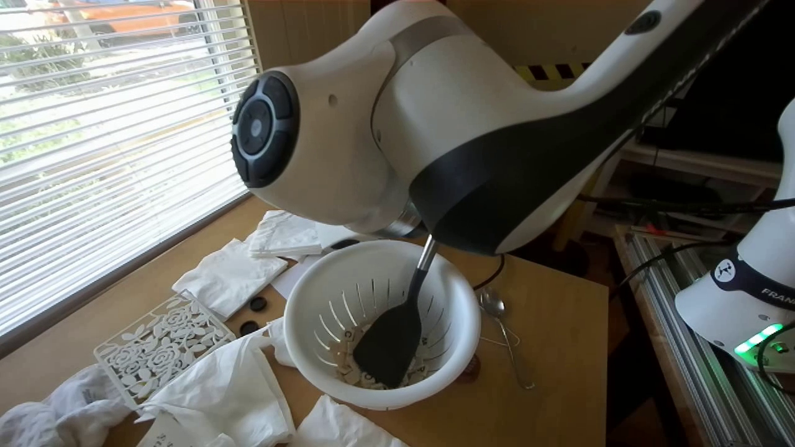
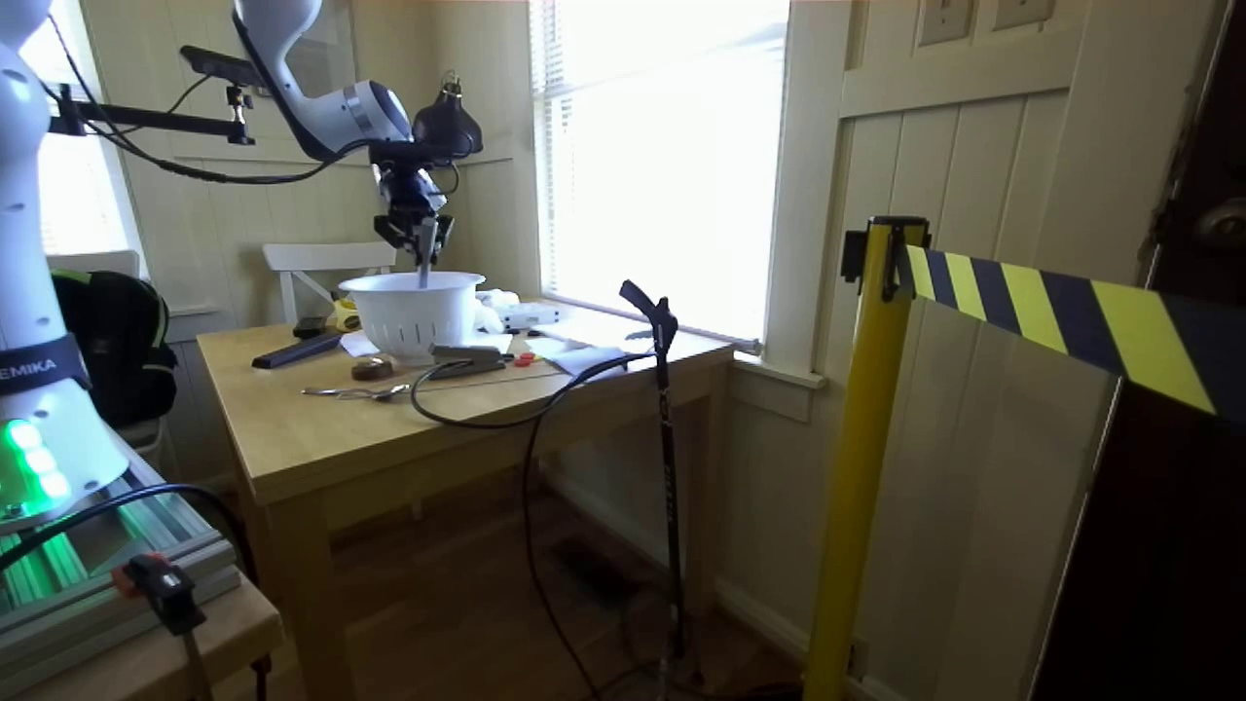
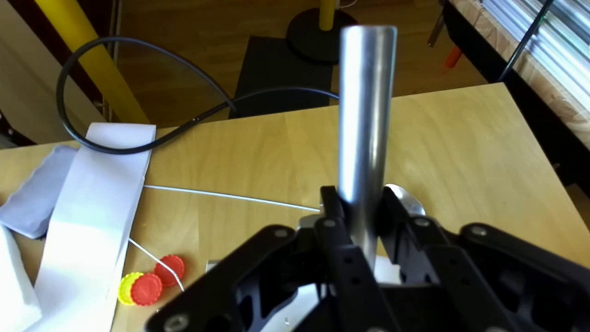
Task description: Use the black spatula to stir the tiles in the white colander.
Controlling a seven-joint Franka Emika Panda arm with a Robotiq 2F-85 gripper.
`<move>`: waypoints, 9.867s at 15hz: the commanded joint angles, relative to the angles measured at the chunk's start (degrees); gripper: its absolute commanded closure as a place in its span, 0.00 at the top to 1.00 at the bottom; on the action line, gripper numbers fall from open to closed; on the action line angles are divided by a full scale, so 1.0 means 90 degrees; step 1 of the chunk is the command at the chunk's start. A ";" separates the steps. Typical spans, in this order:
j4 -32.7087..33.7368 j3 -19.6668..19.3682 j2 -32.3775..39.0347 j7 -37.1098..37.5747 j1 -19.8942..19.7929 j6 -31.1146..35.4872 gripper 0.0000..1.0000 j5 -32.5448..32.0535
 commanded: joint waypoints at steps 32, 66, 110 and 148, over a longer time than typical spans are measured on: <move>0.2442 0.0136 0.1631 -0.1772 0.0502 -0.1627 0.06 -0.0334; 0.3984 0.0167 0.2688 -0.2370 0.0686 -0.2809 0.06 0.0393; 0.3939 -0.0398 0.2703 -0.1877 0.0736 -0.2867 0.06 0.0701; 0.3096 -0.0029 0.2428 -0.0744 0.0093 -0.2853 0.06 0.1433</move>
